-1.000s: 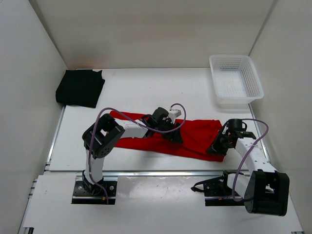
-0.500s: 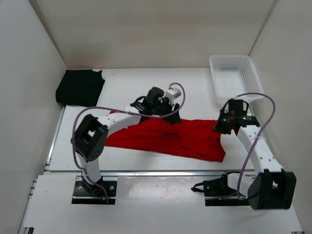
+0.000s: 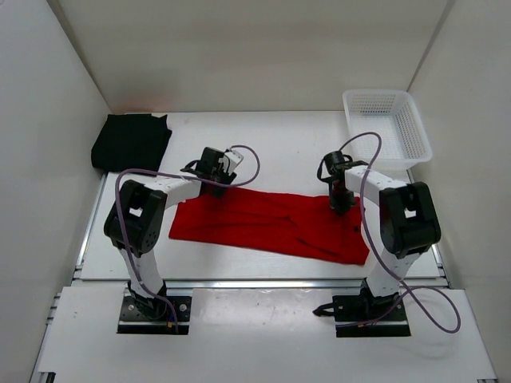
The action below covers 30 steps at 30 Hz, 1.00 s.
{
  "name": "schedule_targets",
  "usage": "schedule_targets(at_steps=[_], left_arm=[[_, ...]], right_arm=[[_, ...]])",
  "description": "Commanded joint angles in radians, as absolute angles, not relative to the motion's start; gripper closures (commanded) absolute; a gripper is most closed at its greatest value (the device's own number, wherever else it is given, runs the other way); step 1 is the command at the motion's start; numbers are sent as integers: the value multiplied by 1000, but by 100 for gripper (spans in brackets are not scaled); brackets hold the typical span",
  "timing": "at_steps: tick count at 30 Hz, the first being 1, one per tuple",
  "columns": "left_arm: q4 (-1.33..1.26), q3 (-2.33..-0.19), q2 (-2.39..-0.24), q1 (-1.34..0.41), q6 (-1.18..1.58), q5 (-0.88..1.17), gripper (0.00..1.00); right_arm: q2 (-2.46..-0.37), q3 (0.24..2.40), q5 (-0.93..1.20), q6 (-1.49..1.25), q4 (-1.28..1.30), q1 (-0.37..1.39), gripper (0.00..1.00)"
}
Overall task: Fold and stack the t-shirts
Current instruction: Rotate the tshirt 90 degrees
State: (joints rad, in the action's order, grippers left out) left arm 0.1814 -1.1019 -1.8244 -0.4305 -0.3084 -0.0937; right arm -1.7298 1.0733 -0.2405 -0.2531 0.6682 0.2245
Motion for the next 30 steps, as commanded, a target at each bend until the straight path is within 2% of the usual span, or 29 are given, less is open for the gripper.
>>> schedule_targets(at_steps=[1, 5, 9, 13, 18, 20, 25, 28, 30], left_arm=[[186, -1077, -1802, -417, -382, -169, 39], [237, -1032, -1799, -374, -390, -210, 43], [300, -997, -1741, -322, -403, -226, 42], [437, -1008, -1703, -279, -367, -222, 44], [587, -999, -1641, -253, -299, -143, 42], [673, -1025, -1647, -250, -249, -80, 40], [824, -1051, -1660, -256, -193, 194, 39], [833, -1043, -1660, -258, -155, 297, 39], [834, -1040, -1646, -259, -155, 275, 40]], right_arm=[[-1779, 1121, -304, -221, 641, 262, 100], [-1873, 1178, -311, -206, 647, 288, 100], [-1986, 1342, -301, -167, 673, 313, 100], [-2109, 1534, -276, -150, 713, 342, 100], [-2282, 1908, -233, -130, 761, 390, 100], [-2296, 2006, -204, -146, 764, 394, 94], [-2139, 2052, -176, -144, 762, 371, 89], [-1983, 1950, -140, -149, 743, 325, 89], [-1871, 1768, -114, -147, 727, 302, 91]])
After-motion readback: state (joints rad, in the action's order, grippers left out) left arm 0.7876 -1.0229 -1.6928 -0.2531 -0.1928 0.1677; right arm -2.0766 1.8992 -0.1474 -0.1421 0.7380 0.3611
